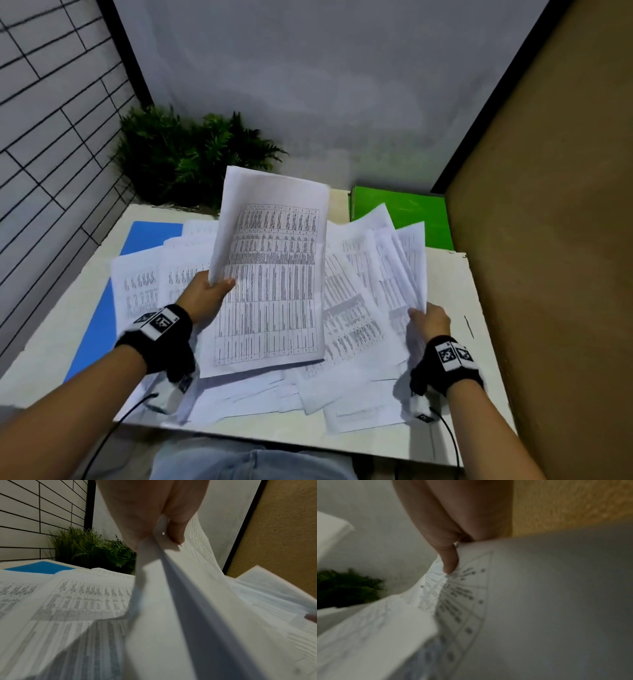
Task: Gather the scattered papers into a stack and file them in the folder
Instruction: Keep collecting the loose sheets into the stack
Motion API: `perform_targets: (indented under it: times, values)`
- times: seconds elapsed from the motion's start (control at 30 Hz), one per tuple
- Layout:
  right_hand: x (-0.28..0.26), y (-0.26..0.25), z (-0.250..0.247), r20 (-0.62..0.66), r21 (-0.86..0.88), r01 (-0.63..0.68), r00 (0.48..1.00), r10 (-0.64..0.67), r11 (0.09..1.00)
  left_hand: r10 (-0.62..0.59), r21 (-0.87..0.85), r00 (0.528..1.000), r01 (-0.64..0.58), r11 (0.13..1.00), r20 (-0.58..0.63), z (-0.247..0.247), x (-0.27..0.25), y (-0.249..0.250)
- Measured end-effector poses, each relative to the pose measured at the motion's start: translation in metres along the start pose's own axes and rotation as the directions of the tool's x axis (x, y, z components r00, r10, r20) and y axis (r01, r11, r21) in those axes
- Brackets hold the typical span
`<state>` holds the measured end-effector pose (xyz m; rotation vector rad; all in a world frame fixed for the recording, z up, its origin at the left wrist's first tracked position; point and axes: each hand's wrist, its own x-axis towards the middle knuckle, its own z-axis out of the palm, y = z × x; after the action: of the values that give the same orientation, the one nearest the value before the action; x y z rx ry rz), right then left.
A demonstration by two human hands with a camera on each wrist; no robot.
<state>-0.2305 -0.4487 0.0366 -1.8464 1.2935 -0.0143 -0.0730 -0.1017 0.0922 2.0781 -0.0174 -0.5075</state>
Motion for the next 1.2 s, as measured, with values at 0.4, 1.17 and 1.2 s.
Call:
perform_targets:
  times: [0.4,1.17,1.2]
  values:
    - [-0.043,-0.038,-0.063,-0.056,-0.305,0.281,0.948,-0.312,0.910,0.012,-0.065,1.000,-0.011,0.998,0.017,0.012,0.011,-0.005]
    - [-0.094,-0.064,-0.108,-0.099,0.656,0.305,0.942,-0.322,0.691,0.168,-0.340,0.956,-0.078,0.937,0.242,0.049,0.013,0.046]
    - [-0.090,-0.062,-0.090,-0.029,0.680,0.255,0.946,-0.322,0.687,0.196,-0.361,0.937,-0.083,0.929,0.289,0.050,0.008,0.056]
